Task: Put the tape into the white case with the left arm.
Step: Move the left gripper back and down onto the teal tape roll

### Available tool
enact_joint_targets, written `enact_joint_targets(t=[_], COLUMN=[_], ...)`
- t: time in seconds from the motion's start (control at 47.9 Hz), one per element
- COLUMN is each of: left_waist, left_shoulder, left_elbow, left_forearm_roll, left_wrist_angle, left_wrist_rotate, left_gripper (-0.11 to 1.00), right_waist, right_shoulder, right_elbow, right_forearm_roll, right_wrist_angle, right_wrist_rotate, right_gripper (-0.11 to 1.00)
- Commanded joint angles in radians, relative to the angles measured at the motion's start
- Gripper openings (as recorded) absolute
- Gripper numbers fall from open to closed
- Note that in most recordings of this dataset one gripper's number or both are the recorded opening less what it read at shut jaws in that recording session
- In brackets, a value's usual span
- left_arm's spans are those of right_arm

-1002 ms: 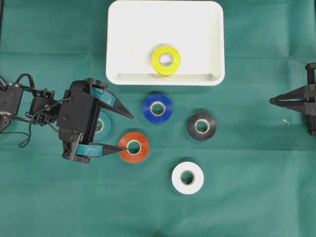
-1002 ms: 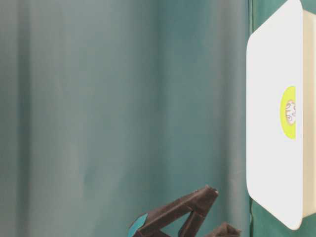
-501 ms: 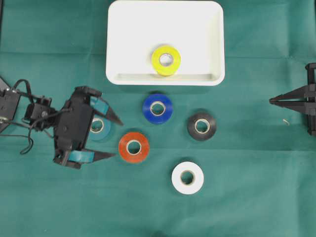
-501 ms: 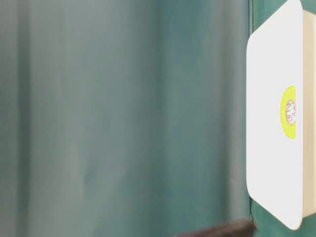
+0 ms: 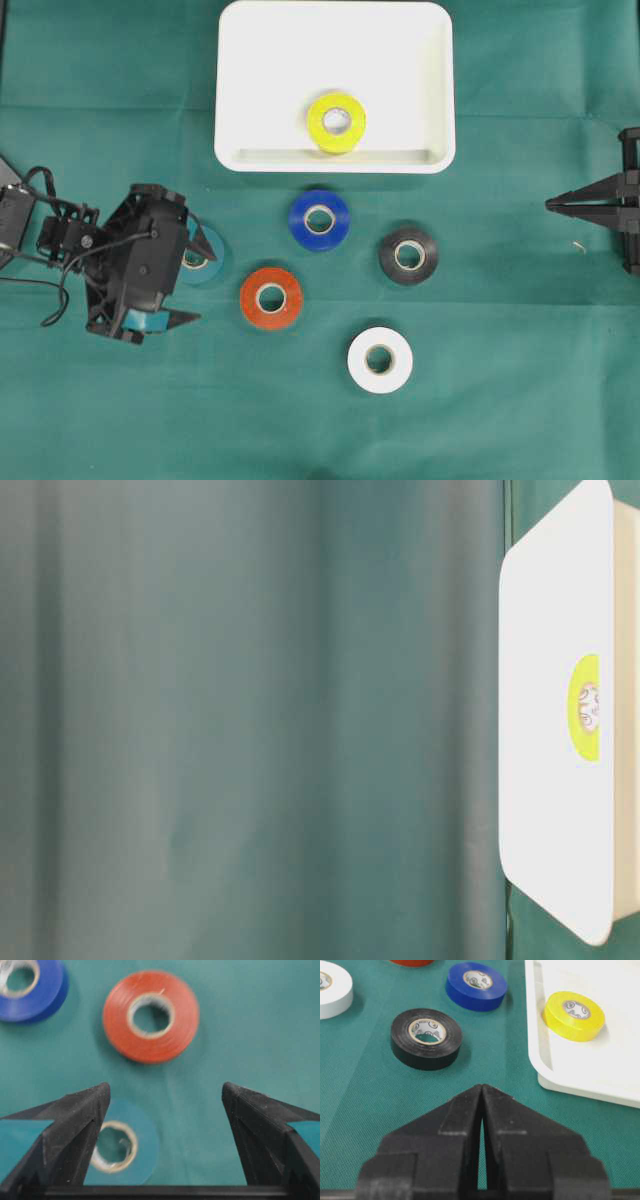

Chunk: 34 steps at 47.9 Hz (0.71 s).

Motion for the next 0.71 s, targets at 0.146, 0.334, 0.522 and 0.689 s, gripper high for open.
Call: enact_joint_targets(t=[0.146,0.334,0.522,0.689], left_waist=[0.058,0.086,0.115,0.144], left_shoulder=[0.017,0.058,0.12,0.161], left_elbow=[0.009,0.017,0.023,0.023], left_forearm_roll=[0.0,0.002,0.003,0.005], left_wrist_angle=[-0.008,-0.017,-0.017,-0.017], left_wrist_rotate=[-0.002,-0.002,0.0,0.002], left_gripper=[0.92,0.92,0.92,0.92], right_waist=[-0.002,-0.002,-0.002,-0.002], right_shoulder=[0.008,0.006,0.006,0.008], right_elbow=[-0.011,-0.011,-0.011,-0.011], right_forearm_roll=[-0.002,-0.002,-0.002,-0.002], right_wrist_angle=[-0.011,-0.011,-0.011,-0.011], right_wrist_rotate=[-0.002,-0.002,-0.002,-0.002], right_gripper=[-0.09,-0.09,-0.09,-0.09])
